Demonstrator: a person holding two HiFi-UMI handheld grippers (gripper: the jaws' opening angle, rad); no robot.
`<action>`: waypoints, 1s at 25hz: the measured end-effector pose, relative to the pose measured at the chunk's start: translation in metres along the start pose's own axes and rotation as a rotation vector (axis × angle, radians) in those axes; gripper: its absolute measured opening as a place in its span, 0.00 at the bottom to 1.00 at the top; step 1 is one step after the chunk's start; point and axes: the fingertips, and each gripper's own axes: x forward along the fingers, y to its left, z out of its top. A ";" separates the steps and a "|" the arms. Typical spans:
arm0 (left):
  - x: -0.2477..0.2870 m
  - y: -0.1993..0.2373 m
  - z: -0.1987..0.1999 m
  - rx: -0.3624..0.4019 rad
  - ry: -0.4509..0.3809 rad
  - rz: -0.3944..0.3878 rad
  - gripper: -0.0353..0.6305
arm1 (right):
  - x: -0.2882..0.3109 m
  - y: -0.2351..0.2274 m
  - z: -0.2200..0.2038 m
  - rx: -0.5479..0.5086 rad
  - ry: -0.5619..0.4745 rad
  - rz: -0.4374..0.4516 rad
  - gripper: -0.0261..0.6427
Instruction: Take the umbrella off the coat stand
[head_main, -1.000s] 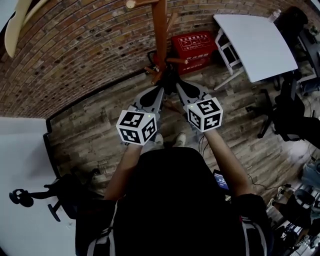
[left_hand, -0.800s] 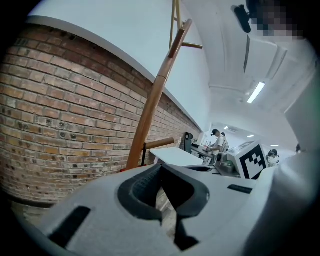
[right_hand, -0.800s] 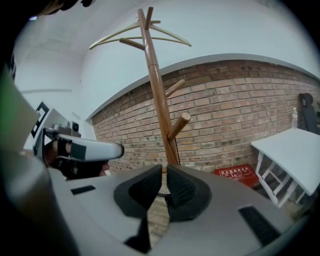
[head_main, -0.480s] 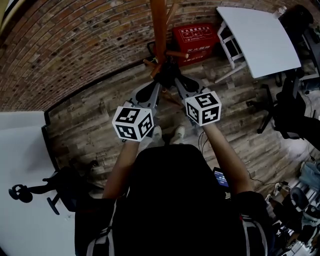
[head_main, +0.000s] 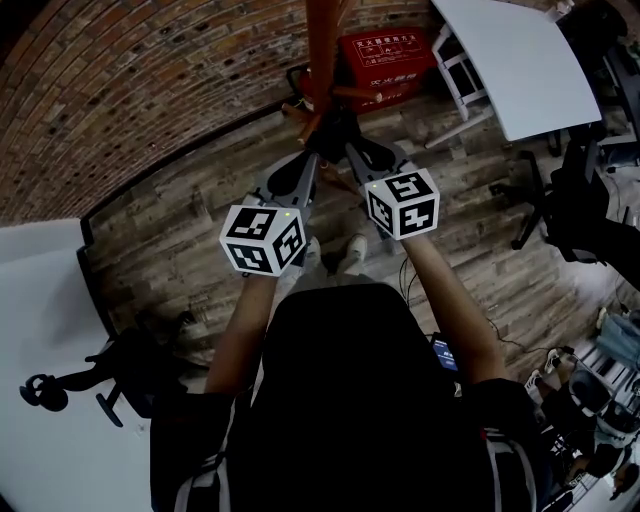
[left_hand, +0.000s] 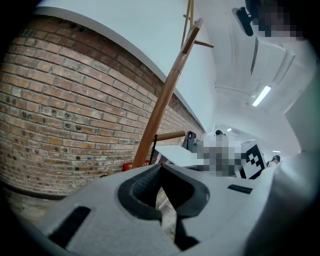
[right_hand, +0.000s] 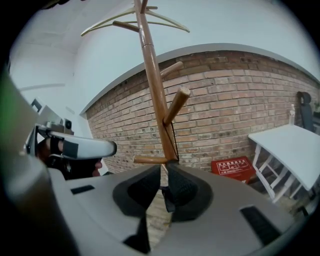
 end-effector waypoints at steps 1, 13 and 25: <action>0.000 0.002 0.000 -0.003 0.000 0.000 0.08 | 0.002 0.000 0.000 0.004 0.000 -0.002 0.09; 0.001 0.013 -0.009 -0.032 0.017 -0.005 0.08 | 0.021 -0.002 -0.009 0.035 0.042 -0.022 0.17; 0.003 0.016 -0.016 -0.043 0.033 -0.024 0.08 | 0.040 -0.005 -0.023 0.034 0.083 -0.085 0.26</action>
